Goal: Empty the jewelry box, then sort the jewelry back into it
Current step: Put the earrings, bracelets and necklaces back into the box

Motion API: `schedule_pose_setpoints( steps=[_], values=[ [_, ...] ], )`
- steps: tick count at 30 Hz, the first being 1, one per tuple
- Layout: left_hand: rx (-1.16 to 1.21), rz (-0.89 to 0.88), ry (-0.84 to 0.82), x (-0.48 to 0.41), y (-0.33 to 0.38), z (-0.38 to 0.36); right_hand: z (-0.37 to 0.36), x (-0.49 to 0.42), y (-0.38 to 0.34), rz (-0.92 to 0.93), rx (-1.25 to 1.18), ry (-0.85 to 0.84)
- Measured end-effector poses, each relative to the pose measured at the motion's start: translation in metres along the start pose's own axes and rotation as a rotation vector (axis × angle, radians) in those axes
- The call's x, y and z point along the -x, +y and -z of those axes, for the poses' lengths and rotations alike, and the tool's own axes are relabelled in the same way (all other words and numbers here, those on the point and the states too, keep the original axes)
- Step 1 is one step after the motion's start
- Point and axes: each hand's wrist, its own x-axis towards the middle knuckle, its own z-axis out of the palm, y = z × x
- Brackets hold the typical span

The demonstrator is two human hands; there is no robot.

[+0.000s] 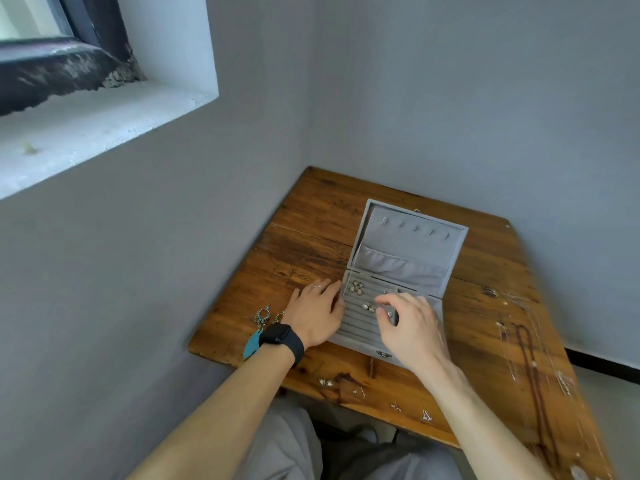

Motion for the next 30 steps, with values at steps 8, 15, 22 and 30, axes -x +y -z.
schedule_pose_setpoints(
  steps=[8, 15, 22, 30],
  values=[
    [-0.131, 0.048, 0.22, 0.062, -0.053, 0.033, -0.005, 0.057, -0.02, 0.058, -0.071, 0.052],
    [-0.072, 0.24, 0.212, 0.092, -0.095, 0.038, -0.021, 0.075, -0.056, 0.12, -0.105, 0.031],
    [-0.302, 0.259, 0.129, 0.096, -0.109, 0.02, -0.035, 0.051, -0.092, 0.154, -0.063, -0.015],
    [-0.309, 0.252, 0.151, 0.094, -0.116, 0.015, -0.061, -0.01, -0.126, 0.02, 0.169, -0.18]
  ],
)
